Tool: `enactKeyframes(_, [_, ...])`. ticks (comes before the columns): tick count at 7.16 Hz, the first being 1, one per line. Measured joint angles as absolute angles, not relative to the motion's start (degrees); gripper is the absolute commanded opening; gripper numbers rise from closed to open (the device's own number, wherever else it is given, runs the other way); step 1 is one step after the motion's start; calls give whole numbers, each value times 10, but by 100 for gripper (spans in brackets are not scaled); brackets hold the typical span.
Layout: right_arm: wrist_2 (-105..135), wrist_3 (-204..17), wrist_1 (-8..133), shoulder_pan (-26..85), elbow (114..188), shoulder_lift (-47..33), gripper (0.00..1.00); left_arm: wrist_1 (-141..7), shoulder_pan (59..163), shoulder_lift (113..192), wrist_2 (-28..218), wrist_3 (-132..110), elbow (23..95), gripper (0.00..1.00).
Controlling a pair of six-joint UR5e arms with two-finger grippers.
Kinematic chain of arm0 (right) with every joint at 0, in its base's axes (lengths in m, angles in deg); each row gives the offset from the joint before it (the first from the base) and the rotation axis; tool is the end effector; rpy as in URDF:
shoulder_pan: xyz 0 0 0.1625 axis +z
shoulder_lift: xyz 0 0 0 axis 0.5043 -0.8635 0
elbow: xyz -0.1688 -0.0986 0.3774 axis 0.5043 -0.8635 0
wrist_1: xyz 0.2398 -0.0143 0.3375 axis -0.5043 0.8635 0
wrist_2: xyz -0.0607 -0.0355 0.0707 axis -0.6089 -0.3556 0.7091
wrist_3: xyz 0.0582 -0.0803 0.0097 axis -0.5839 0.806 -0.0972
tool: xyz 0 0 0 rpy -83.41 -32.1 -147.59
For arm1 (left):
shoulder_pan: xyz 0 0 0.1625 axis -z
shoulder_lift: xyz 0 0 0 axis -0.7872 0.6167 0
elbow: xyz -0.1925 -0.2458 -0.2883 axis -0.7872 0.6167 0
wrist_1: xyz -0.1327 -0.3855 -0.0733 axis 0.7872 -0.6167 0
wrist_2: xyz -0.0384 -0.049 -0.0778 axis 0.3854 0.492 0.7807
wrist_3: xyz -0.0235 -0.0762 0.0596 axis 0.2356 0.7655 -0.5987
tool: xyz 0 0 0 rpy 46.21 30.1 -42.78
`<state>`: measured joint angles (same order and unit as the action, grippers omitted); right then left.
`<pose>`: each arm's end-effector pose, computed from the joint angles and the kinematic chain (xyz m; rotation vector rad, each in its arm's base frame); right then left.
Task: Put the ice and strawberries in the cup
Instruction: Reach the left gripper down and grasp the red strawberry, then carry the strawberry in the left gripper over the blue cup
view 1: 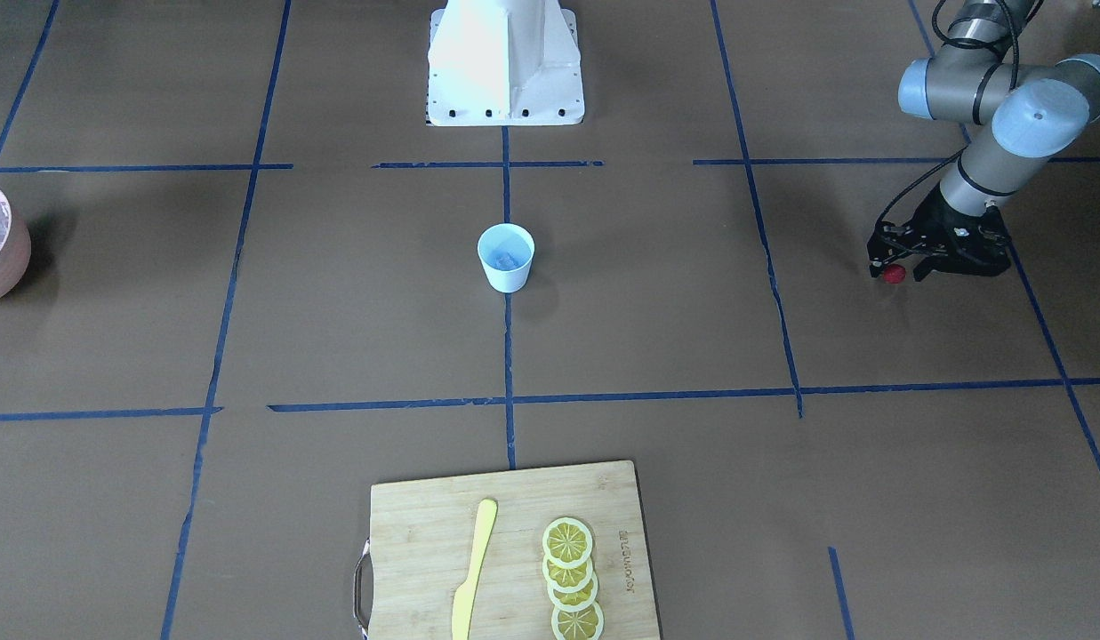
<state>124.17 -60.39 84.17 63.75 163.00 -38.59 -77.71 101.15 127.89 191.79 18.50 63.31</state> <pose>0.0946 -0.3961 0.6358 0.0499 -0.7381 -0.1751 0.2542 -0.4263 0.5916 0.1495 0.7863 0.1039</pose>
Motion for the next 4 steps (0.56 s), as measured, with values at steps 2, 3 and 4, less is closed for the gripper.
enactKeyframes(2, [1242,-604,842,638,1630,-386,99,-775,1012,1279,1919,180,639,0])
enactKeyframes(3, [1242,-604,842,638,1630,-386,100,-773,1014,1279,1921,178,648,0])
enactKeyframes(4, [1242,-604,842,638,1631,-386,99,-766,1017,1281,1925,177,661,0])
